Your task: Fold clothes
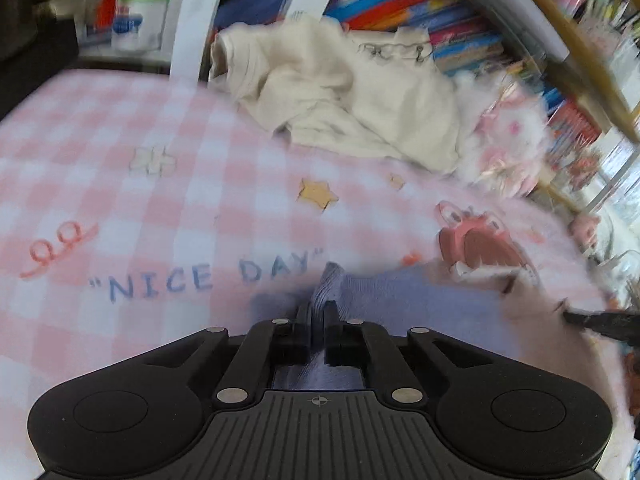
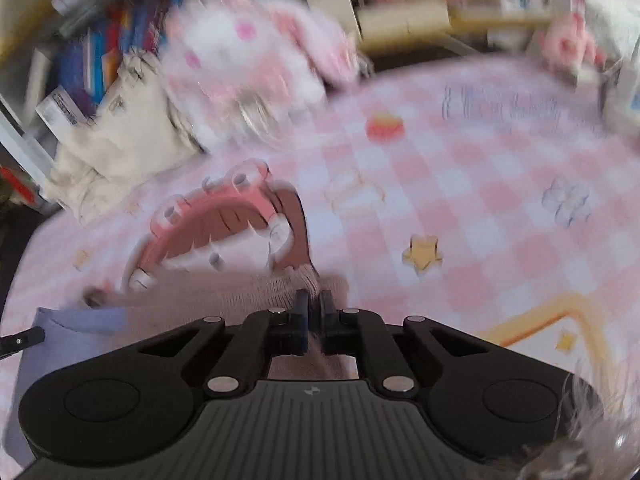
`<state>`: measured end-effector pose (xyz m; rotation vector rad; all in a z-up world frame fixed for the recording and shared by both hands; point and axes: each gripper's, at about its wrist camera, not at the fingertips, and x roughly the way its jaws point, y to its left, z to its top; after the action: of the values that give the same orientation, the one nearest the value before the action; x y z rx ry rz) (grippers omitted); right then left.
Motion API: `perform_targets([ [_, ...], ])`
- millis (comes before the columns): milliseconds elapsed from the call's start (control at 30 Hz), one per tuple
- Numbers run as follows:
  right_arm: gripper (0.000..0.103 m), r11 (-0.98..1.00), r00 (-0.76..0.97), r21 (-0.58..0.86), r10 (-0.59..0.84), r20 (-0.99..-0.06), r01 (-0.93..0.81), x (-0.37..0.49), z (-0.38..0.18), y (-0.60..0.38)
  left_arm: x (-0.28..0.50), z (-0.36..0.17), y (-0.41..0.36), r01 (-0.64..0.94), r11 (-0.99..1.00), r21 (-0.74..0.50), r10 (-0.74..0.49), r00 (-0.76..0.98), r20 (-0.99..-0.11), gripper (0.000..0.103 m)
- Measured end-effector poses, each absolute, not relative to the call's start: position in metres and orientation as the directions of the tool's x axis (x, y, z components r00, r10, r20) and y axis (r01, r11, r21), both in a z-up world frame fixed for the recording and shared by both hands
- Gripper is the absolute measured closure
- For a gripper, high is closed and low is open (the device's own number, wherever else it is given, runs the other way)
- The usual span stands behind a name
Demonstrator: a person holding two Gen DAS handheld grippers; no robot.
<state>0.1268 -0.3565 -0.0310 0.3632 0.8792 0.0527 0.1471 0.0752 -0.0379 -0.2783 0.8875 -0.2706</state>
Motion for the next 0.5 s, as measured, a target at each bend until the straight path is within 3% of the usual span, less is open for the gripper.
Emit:
perform_targets([
  [167, 0.097, 0.945, 0.632, 0.313, 0.184, -0.753, 0.098, 0.129, -0.028, -0.354, 0.145, -0.040, 0.072, 0.119, 0.935, -0.333, -0.333, 0.616, -0.714, 0.093],
  [233, 0.093, 0.951, 0.629, 0.294, 0.171, -0.758, 0.096, 0.128, -0.022, -0.355, 0.148, -0.036, 0.071, 0.119, 0.940, -0.320, -0.324, 0.603, -0.729, 0.091],
  [300, 0.082, 0.961, 0.648, 0.264, 0.148, -0.747, 0.086, 0.120, -0.011, -0.355, 0.140, -0.025, 0.069, 0.116, 0.949, -0.292, -0.300, 0.614, -0.730, 0.090],
  [367, 0.078, 0.970, 0.662, 0.235, 0.131, -0.738, 0.070, 0.110, -0.001, -0.354, 0.125, -0.012, 0.067, 0.120, 0.959, -0.257, -0.272, 0.643, -0.716, 0.084],
  [433, 0.074, 0.977, 0.665, 0.211, 0.134, -0.734, 0.037, 0.095, 0.008, -0.354, 0.109, 0.002, 0.064, 0.123, 0.967, -0.221, -0.245, 0.671, -0.700, 0.068],
  [500, 0.069, 0.983, 0.668, 0.186, 0.136, -0.731, 0.004, 0.079, 0.016, -0.354, 0.093, 0.015, 0.061, 0.124, 0.974, -0.189, -0.221, 0.697, -0.682, 0.067],
])
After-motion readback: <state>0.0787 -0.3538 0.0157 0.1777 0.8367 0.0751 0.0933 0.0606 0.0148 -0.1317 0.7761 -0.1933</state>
